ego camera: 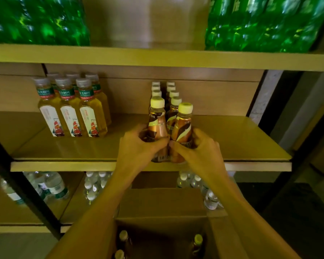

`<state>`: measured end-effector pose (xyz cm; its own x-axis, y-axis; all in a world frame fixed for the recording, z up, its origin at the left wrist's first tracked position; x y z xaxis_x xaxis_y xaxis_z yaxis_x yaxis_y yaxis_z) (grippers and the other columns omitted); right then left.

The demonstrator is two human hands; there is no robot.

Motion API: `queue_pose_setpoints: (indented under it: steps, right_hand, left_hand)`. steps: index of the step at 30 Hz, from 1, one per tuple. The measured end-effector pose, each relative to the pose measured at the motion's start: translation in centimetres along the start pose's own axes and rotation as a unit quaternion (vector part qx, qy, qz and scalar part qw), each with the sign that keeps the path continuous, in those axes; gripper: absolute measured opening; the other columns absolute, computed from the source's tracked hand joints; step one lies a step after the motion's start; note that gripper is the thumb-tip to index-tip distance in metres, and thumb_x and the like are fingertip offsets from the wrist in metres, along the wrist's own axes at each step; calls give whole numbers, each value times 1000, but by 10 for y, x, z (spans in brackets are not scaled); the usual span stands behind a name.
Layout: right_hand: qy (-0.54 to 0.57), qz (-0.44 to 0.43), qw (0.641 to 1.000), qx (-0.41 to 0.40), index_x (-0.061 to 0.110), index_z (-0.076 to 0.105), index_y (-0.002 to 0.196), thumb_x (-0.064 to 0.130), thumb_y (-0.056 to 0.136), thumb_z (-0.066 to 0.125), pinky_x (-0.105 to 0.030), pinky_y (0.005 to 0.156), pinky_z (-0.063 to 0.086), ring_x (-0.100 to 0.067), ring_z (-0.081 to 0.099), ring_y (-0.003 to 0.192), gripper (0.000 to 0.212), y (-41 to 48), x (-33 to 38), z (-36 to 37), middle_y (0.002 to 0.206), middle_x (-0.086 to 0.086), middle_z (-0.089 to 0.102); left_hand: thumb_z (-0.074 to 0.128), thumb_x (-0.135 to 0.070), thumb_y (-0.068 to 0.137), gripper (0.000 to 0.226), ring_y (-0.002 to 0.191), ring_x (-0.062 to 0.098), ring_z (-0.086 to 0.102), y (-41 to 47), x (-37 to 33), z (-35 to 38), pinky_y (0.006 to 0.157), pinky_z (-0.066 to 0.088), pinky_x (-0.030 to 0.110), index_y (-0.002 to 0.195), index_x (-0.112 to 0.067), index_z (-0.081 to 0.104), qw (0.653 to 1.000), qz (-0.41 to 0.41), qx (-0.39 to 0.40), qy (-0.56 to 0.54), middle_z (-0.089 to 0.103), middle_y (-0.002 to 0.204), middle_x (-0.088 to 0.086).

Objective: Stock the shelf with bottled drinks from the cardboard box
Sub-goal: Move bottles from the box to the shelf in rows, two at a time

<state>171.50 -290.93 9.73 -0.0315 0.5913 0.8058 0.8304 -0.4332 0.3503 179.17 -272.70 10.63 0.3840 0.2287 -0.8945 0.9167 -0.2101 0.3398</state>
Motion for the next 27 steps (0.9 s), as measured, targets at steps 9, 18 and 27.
queue_pose_setpoints:
  steps: [9, 18, 27]
  right_hand:
    - [-12, 30, 999, 44, 35, 60, 104, 52, 79, 77, -20, 73, 52, 4, 67, 87, 34, 28, -28, 25, 94, 19, 72]
    - [-4, 40, 999, 27, 35, 55, 128, 67, 73, 71, -40, 99, 53, -7, 65, 112, 66, 31, -41, 35, 117, 16, 70]
    - [18, 76, 992, 101, 30, 37, 148, 25, 80, 82, -34, 105, 49, -6, 58, 123, 82, 19, -56, 36, 132, 19, 61]
  left_hand:
    - [87, -31, 69, 39, 80, -3, 70, 28, 32, 20, 74, 61, 28, 106, -27, 74, 1000, 4, 4, 26, 75, 88, -15]
    - [83, -42, 76, 50, 86, -15, 62, 23, 47, 29, 68, 51, 6, 120, -26, 67, 999, 27, -29, 27, 69, 96, -24]
    - [83, -30, 77, 62, 90, -10, 61, 19, 63, 32, 71, 45, 9, 130, -38, 53, 998, 4, 37, 46, 61, 95, -30]
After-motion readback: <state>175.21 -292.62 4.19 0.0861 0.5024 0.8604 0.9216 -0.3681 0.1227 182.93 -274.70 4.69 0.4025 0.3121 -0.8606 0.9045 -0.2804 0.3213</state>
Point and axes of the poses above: each hand's wrist, its own y-axis towards the middle knuckle, its own z-axis out of the palm, x = y × z, the point moved 8 cm from there along y, towards the middle knuckle
